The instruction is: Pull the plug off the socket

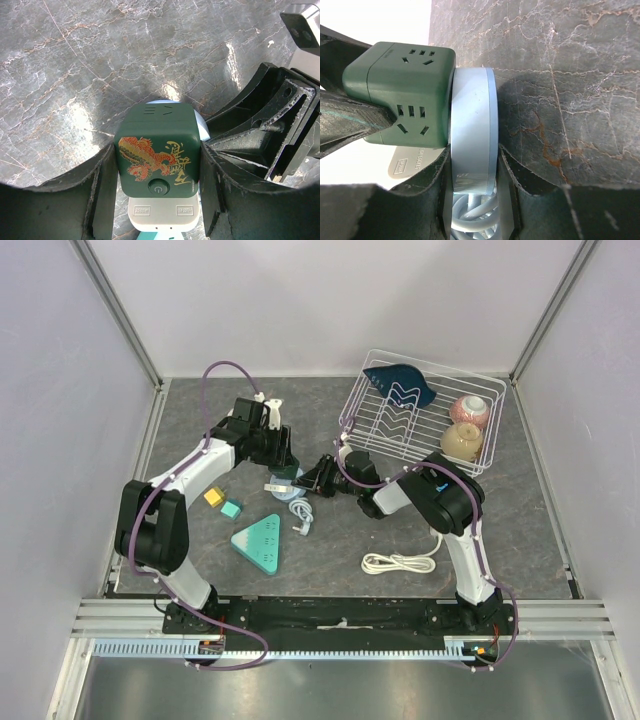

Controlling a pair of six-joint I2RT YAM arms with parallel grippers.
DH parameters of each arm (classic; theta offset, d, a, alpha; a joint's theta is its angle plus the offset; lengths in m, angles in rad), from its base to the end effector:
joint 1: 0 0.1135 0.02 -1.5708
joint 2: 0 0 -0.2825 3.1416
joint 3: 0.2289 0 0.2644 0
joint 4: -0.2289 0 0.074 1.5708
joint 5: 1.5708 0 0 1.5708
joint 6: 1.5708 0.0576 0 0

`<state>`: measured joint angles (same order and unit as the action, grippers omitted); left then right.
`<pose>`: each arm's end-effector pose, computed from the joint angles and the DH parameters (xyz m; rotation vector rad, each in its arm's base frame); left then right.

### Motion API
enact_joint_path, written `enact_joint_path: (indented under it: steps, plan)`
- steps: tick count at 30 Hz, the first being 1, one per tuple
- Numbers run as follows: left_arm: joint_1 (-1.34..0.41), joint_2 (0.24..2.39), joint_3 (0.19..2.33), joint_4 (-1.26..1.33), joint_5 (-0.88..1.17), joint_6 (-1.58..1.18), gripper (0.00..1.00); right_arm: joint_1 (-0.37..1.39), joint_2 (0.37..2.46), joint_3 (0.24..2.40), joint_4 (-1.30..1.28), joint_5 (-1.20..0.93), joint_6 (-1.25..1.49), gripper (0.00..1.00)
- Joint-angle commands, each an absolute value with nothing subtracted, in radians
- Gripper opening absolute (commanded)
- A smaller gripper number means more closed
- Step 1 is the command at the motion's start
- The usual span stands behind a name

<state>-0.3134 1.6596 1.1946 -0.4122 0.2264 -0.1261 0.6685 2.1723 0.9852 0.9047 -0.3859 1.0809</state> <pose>0.3626 -0.1311 0.2330 0.3324 2.4522 -0.4691 0.3430 0.2985 0.0946 0.1299 2.1441 1.4912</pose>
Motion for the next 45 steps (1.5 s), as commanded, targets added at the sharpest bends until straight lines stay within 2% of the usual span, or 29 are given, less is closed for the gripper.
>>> enact_joint_path:
  steps: [1,12,17,24,29,34,40,45]
  plan:
    - [-0.308,1.586,1.213,-0.341,0.236,-0.173,0.02,0.669,2.198,0.996,0.753,-0.293,1.045,0.00]
    - [-0.310,1.583,1.238,-0.373,0.218,-0.190,0.02,0.673,2.191,1.008,0.614,-0.224,0.962,0.00]
    - [-0.244,1.534,1.190,-0.321,0.365,-0.294,0.02,0.672,2.180,1.006,0.583,-0.213,0.927,0.00]
    - [-0.255,1.514,1.209,-0.397,0.232,-0.242,0.02,0.673,2.184,1.005,0.575,-0.221,0.919,0.00]
    - [-0.239,1.477,1.236,-0.408,0.290,-0.250,0.02,0.673,2.192,1.014,0.555,-0.210,0.917,0.00]
    - [-0.250,1.483,1.239,-0.434,0.226,-0.235,0.02,0.673,2.207,1.025,0.557,-0.216,0.927,0.00]
    - [-0.219,1.480,1.247,-0.431,0.331,-0.262,0.02,0.673,2.187,1.016,0.526,-0.181,0.905,0.00]
    - [-0.274,1.493,1.292,-0.497,0.141,-0.210,0.02,0.675,2.187,1.037,0.489,-0.161,0.887,0.00]
